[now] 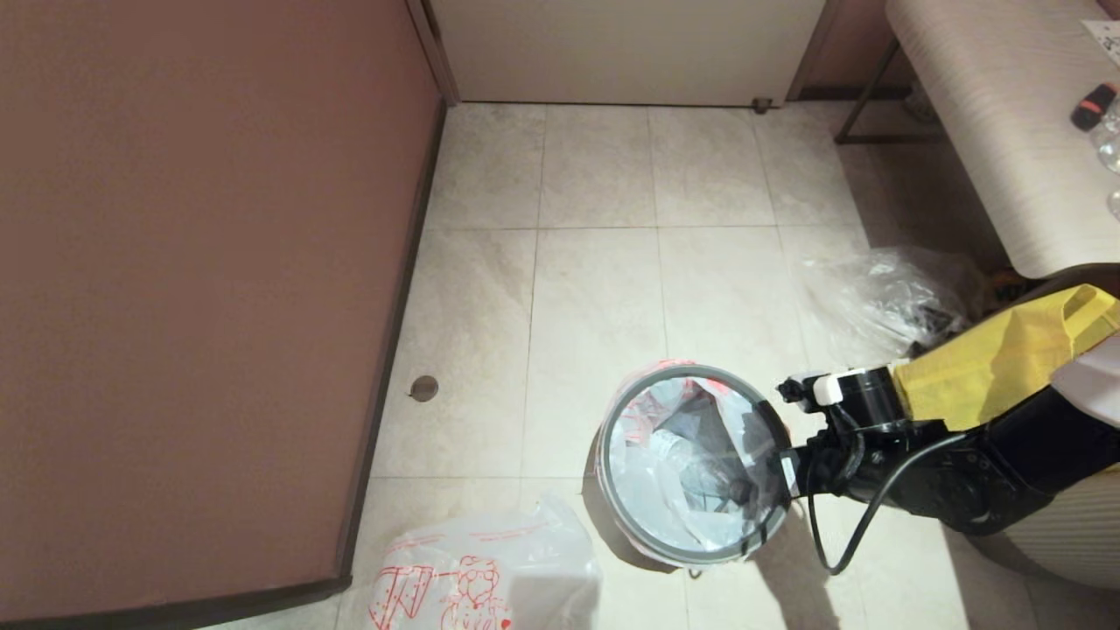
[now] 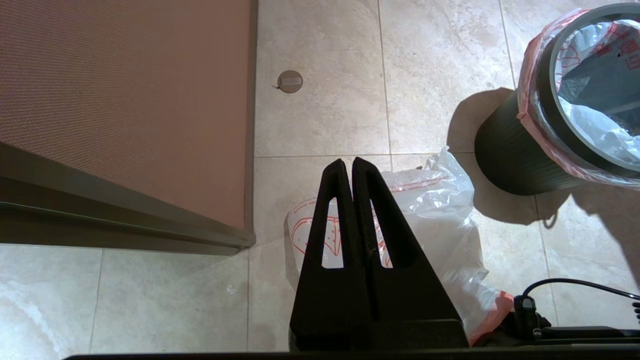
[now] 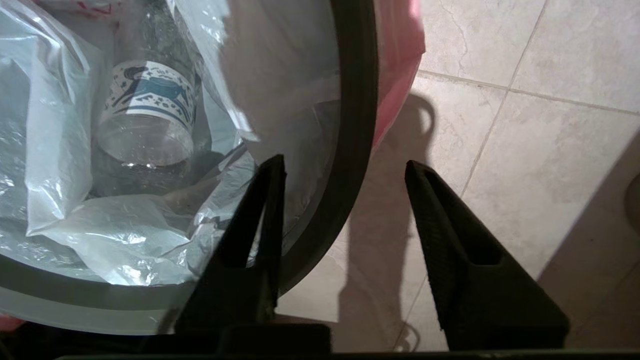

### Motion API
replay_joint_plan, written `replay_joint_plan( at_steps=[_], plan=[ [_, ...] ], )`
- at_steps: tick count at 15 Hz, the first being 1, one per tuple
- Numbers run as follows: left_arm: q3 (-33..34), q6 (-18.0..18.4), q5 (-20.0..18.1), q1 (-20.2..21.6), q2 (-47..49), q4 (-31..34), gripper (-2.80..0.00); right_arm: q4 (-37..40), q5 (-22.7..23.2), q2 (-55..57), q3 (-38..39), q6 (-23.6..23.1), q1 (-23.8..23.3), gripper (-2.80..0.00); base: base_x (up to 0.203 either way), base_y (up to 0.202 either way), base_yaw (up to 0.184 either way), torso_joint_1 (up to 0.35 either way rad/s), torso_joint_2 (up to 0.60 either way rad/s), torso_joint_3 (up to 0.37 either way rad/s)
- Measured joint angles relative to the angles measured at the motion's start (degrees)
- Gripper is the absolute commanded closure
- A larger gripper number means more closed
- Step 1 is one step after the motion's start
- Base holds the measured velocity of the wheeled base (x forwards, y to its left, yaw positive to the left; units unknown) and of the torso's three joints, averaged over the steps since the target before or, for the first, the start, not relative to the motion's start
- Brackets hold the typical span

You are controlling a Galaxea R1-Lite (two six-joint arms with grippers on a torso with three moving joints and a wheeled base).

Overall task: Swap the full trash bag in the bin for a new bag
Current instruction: Place the trash can ring on the floor

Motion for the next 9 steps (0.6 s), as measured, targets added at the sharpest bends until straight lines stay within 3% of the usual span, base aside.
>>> replay_joint_plan(
  at_steps=[9],
  plan=[
    [0.0,0.0,0.0,0.0,0.0,0.0,0.0,0.3,-2.1,-2.6,0.8,0.2,3.0,0.0,0.0,0.0,0.0,0.0,0.0,0.0]
  ],
)
